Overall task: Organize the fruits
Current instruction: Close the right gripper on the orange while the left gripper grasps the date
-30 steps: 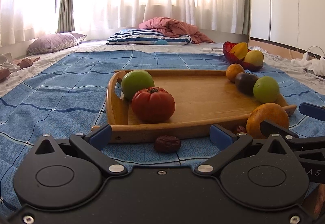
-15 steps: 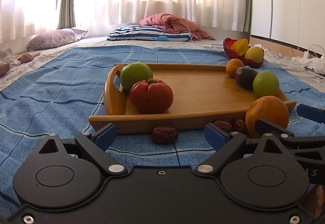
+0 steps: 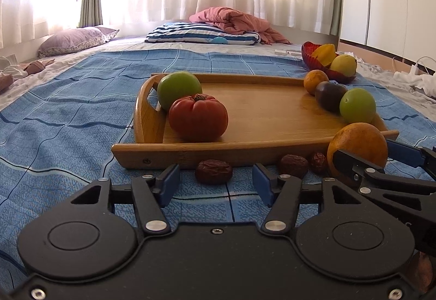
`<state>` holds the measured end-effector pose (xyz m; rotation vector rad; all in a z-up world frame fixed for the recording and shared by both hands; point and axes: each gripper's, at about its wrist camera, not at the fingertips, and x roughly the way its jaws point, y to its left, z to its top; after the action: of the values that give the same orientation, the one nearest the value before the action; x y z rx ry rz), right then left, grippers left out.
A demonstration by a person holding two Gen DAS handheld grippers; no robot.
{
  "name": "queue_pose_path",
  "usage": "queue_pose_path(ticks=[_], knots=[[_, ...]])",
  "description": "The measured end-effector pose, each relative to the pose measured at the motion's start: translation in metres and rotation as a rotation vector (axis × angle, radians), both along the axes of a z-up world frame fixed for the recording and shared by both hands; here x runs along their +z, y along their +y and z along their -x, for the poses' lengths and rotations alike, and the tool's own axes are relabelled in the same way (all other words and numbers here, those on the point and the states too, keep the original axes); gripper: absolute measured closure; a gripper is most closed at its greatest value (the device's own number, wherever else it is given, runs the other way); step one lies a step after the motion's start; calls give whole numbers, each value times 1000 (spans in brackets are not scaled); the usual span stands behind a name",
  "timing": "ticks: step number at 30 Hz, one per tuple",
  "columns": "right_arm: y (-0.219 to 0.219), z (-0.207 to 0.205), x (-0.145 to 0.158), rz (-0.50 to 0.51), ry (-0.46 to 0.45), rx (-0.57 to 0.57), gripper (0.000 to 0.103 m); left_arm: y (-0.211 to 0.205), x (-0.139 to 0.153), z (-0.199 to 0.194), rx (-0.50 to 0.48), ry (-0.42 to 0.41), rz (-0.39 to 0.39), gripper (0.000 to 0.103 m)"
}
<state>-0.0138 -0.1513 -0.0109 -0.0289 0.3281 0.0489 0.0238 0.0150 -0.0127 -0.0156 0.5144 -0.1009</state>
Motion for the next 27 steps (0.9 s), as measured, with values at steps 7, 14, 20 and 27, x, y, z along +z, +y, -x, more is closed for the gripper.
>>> queue_pose_path(ticks=[7,14,20,27], knots=[[5,-3,-1,-7,16,3,26,-1,0,-2,2,7,-2,56],[5,-6,-2,-8,34,0,28,-2,-1,-4,5,15,-3,72],[6,-9,-1,-3,43,3,31,-2,-1,-4,2,15,-4,74],[7,-16,-2,0,69,6,33,-4,2,0,-3,0,-16,74]])
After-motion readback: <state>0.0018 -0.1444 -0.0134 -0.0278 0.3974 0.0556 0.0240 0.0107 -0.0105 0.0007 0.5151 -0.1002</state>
